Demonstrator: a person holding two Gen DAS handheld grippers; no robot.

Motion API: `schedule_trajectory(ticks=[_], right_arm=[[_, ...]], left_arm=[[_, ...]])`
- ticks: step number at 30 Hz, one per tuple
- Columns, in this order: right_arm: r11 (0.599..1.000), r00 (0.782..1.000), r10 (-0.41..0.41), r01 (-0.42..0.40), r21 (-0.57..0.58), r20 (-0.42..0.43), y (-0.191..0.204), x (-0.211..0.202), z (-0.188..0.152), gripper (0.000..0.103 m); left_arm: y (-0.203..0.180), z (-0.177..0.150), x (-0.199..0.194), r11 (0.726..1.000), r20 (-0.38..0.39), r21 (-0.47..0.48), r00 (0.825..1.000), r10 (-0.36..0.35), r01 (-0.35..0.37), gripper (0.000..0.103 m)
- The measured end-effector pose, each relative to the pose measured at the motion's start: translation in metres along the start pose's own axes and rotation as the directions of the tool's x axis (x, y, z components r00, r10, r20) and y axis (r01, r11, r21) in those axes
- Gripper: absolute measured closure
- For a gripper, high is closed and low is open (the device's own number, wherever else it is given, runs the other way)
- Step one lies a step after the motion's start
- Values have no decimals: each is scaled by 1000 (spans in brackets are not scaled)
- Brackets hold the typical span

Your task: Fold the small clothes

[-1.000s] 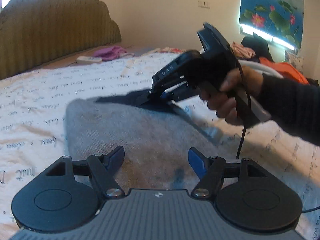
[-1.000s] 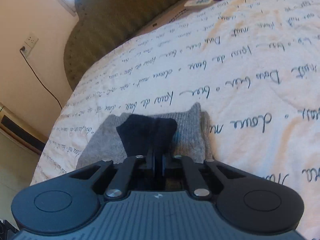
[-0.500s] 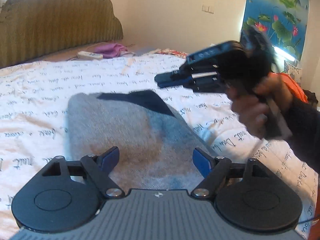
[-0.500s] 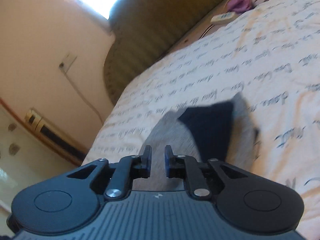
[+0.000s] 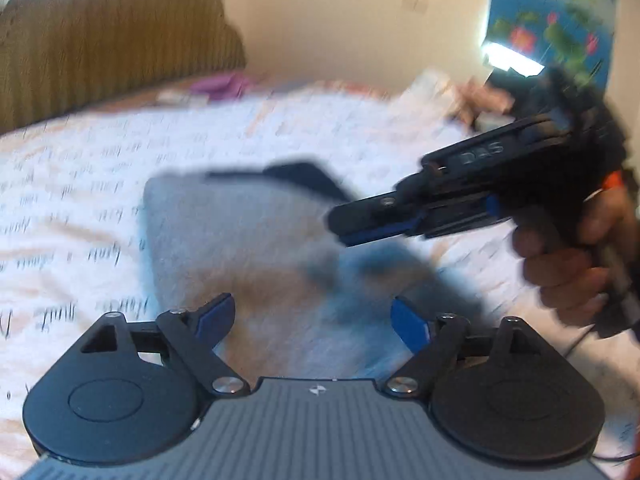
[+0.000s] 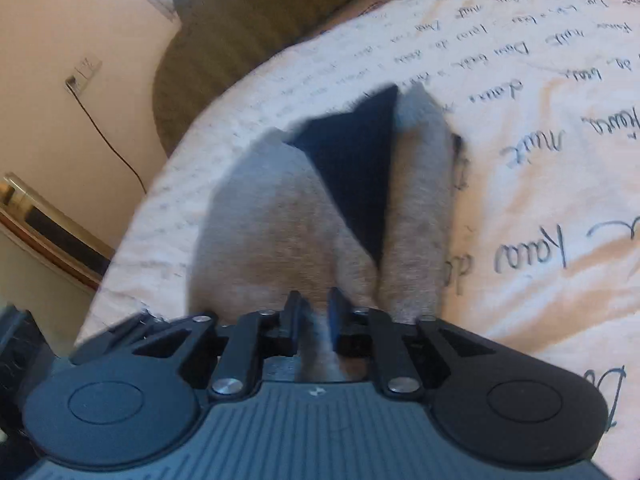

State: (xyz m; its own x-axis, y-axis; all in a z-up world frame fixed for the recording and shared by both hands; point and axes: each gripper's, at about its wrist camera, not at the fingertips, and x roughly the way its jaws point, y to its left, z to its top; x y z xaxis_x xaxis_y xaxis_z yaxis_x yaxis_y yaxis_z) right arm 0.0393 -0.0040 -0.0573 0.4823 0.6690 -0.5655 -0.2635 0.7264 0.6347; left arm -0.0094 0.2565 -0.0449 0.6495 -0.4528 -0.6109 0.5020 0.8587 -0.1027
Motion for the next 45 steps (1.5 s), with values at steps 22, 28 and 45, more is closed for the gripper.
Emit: schedule_trajectory(ticks=[22,28,45], right_arm=[[988,988,-150,149,31,29,-7,56,105,79],[982,973,-163,176,-71,161,38,30,106,34],[983,973,-154,169,-74,174,19,-4,76,38]], left_arm=[[-4,38,56,983,7,79,986,167,-167,6],[-4,38,58,983,14,80,987,162,-162,3],[20,34,0,996,133,-71,989,66,-57,12]])
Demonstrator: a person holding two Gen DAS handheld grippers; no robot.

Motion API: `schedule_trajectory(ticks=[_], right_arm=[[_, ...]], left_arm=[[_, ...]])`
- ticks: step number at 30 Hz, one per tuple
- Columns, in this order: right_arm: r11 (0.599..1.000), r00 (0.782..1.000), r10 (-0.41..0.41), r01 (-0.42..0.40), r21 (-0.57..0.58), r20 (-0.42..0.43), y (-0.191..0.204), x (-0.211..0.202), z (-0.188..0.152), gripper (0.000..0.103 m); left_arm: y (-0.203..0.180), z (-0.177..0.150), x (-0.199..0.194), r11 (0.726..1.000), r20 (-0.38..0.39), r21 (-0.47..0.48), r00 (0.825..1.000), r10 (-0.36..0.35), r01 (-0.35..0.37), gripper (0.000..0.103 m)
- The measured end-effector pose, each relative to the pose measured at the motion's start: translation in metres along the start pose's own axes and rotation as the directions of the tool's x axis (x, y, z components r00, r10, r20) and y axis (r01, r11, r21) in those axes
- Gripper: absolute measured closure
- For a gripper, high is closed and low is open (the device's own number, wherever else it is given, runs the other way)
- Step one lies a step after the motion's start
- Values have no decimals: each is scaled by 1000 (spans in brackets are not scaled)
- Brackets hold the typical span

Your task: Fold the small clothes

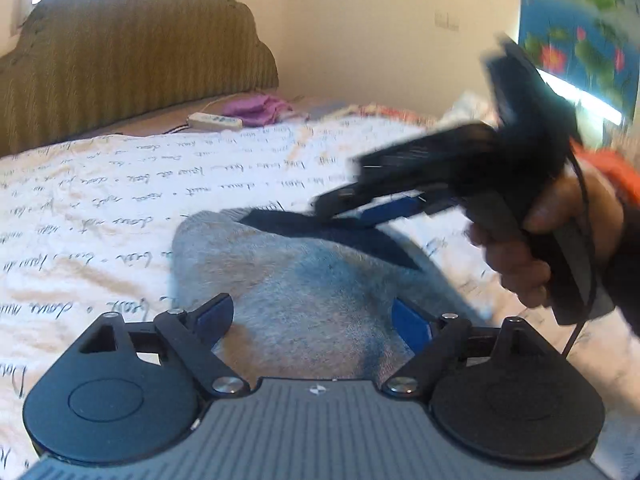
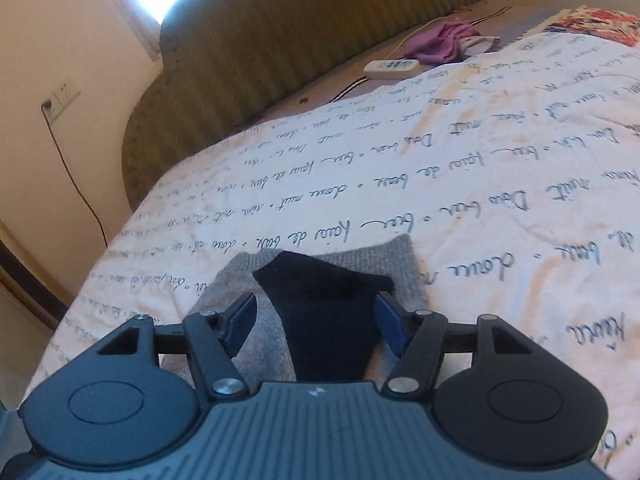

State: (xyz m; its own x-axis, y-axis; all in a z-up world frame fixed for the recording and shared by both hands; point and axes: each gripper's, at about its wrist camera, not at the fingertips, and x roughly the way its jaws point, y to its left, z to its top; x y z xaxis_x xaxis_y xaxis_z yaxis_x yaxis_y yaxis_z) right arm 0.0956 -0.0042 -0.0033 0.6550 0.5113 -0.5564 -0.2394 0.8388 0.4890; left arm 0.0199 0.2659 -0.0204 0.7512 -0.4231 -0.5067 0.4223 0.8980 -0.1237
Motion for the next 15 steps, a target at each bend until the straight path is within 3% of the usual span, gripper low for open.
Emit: schedule_trajectory(ticks=[3,6,9,11,15], right_arm=[[999,1000,-10,12,47,-28,-18,-9,-3,37],[999,996,-8,12,48,-86,-20,4,-4,41],[1000,993,2,0,19,-119,-13,20,-5,49],[1000,990,-18,16,-13,-142,-9,32,-6,68],[996,990,-37,26,-84,-139,-8,28,-7,87]], left_arm=[[29,-3,-8,992,-14,-128,1000,9,-11,11],[55,-1,8,960,-82,-275,996,32,-53,14],[67,5,25,929,-116,-367,993,-4,-39,15],[65,8,29,928,-125,-371,992,-27,-22,15],[57,5,42,937,-158,-348,987,-34,-24,22]])
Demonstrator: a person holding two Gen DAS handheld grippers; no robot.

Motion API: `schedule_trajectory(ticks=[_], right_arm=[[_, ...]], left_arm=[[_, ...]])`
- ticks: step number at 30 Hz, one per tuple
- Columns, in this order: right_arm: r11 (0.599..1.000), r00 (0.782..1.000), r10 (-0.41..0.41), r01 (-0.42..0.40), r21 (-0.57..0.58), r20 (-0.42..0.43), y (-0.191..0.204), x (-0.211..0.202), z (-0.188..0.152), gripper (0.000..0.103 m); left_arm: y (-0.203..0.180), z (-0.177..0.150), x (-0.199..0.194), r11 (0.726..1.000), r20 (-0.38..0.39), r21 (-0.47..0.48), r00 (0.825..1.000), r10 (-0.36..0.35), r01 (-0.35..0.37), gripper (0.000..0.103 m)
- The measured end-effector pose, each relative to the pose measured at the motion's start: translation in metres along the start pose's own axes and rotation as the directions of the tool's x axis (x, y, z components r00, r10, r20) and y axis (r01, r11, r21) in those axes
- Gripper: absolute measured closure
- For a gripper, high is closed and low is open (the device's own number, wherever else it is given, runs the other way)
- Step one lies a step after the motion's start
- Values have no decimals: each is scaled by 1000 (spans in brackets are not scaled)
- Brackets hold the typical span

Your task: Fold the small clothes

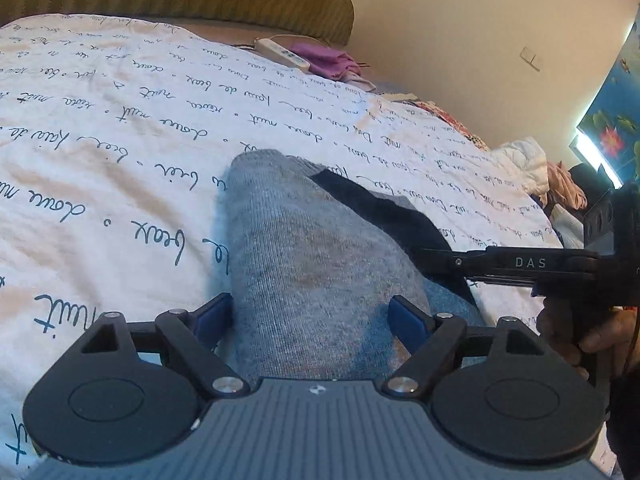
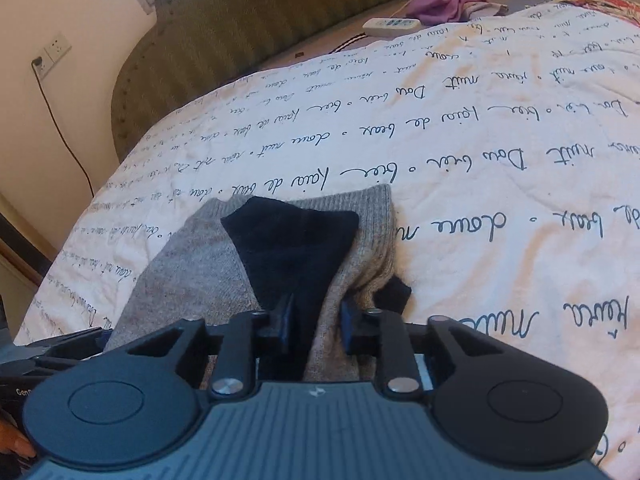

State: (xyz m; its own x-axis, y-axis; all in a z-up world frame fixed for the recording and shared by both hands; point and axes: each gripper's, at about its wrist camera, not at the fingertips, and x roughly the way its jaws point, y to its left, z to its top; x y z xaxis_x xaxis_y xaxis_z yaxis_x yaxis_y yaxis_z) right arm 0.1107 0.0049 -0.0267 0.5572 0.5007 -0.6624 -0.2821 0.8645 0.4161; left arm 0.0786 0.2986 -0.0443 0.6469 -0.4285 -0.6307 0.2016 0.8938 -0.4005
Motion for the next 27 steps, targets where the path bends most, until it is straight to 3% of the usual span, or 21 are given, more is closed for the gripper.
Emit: schedule_trajectory(ticks=[2,4,7,9,10,12,13,16,20,21,22,23,24,25,27], right_arm=[[999,1000,-18,18,-27,5,-1,-5,-1,91],[999,1000,-28,28,-31,5,-4,-7,-5,91],[1000,1000,-12,11,24,27,-10,-6,-11,87],[995,999,1,-5,96,38,-13,-16,-14,75],[991,999,19,-23,132,33,-14,-25,-18,63],[981,995,90,-96,167,39,-16,-48,-33,37],[975,991,125,-131,177,45,-17,-59,-43,34],[953,979,202,-196,231,-1,-24,-82,-78,34],[943,968,237,-209,259,-80,-24,-84,-112,38],[943,965,247,-220,250,-82,-20,-83,-116,43],[945,963,252,-222,241,-99,-16,-81,-117,68],[944,958,261,-227,241,-118,-13,-77,-116,81],[945,955,266,-231,232,-131,-11,-72,-116,81],[953,956,259,-229,197,-141,-6,-69,-116,84],[964,959,239,-216,156,-149,0,-71,-113,85]], left_arm=[[1,0,4,1000,-9,-6,1000,-9,9,33],[-1,2,4,1000,-6,12,1000,-4,4,51],[-9,5,7,998,2,57,1000,22,-22,54],[-10,6,11,997,-11,73,999,31,-30,49],[-8,6,8,998,-17,65,1000,24,-22,41],[-4,4,-6,999,-22,42,1000,4,-3,39],[-1,1,-15,999,-17,39,1000,-10,10,34],[17,-17,-41,997,-44,-27,997,-71,69,29],[36,-51,-54,967,-117,-178,972,-203,181,33],[36,-57,-57,962,-111,-185,968,-223,200,33],[34,-60,-57,960,-112,-188,966,-231,208,33],[32,-60,-56,960,-116,-189,966,-232,208,36],[30,-58,-54,959,-126,-195,964,-232,206,48],[28,-57,-49,957,-148,-208,960,-237,204,69],[25,-54,-40,958,-181,-214,956,-231,190,88]])
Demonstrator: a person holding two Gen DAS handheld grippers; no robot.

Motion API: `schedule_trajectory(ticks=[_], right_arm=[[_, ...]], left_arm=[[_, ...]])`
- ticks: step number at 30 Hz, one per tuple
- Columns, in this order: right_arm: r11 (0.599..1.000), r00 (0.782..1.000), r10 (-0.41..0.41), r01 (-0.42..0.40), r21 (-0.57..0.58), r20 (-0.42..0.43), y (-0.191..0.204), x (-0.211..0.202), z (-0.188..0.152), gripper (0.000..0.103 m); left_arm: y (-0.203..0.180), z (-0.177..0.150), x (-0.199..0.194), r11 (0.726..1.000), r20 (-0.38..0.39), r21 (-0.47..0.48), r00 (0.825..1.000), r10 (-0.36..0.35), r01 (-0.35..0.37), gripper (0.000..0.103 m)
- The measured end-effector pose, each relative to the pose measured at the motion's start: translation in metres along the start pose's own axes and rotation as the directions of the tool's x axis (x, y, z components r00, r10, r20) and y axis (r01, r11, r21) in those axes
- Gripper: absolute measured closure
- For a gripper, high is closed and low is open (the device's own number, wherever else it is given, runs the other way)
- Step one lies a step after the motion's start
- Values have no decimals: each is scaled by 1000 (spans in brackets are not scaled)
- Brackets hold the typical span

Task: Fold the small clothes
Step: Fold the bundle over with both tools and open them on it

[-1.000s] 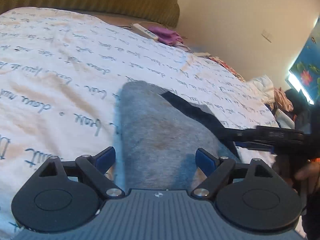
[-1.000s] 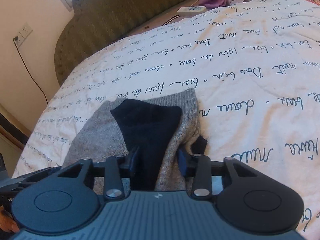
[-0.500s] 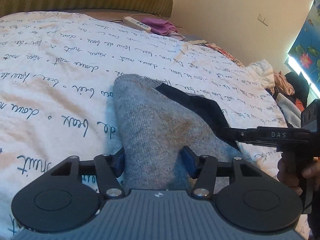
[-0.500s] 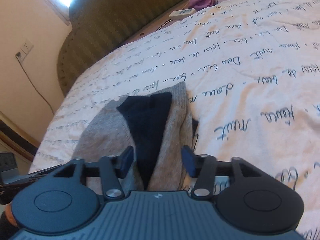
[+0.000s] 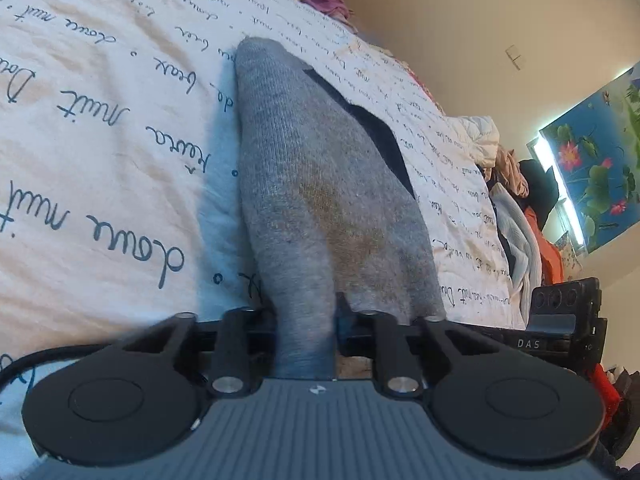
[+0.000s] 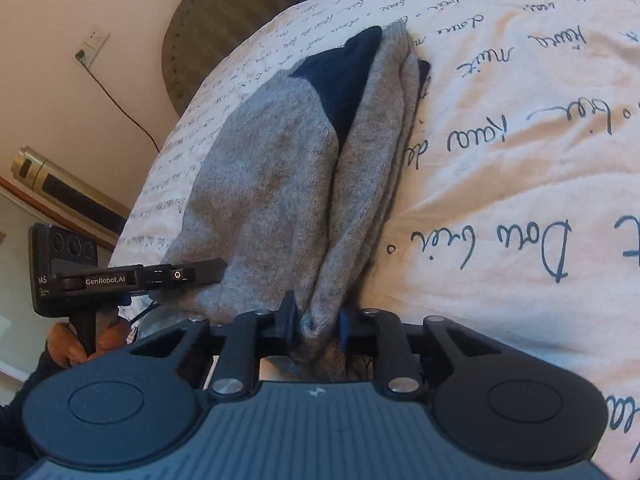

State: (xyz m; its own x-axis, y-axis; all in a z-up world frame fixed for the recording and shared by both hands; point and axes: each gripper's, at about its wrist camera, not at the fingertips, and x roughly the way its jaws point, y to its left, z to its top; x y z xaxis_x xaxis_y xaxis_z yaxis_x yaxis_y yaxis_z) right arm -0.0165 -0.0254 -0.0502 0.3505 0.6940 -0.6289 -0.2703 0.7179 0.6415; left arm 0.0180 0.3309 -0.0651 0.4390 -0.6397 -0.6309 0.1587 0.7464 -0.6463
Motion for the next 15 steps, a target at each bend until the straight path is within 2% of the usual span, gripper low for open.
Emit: schedule_trajectory(ticks=[2,4,7,9,10,12,15], right_arm=[[999,999,23,-21,-35,30,9,-16,0,86],[998,998,28,-25,-60,63,13,-32,-3,86],[1000,1000,15,-15,-26,16,-1,-23,-8,86],[1000,1000,9,-9,2,-5,-10,-11,-11,86],[1000,1000,23,-23,10,10,-9,-14,-9,86],[998,997,52,-51,-23,51,2,-28,-8,86],[996,994,87,-85,-32,61,3,-41,-9,86]], left_arm=[[-8,1,-2,999,2,31,1000,19,-19,91],[-19,0,-16,998,32,69,1000,0,-2,92],[-22,-6,-25,996,35,88,999,-17,14,91],[-14,-11,-11,997,-2,69,1000,16,-16,91],[-7,-12,-3,999,-23,41,999,24,-23,91],[-6,-13,-7,1000,-14,12,1000,9,-9,91],[-21,-13,-31,996,20,85,1000,-15,14,91]])
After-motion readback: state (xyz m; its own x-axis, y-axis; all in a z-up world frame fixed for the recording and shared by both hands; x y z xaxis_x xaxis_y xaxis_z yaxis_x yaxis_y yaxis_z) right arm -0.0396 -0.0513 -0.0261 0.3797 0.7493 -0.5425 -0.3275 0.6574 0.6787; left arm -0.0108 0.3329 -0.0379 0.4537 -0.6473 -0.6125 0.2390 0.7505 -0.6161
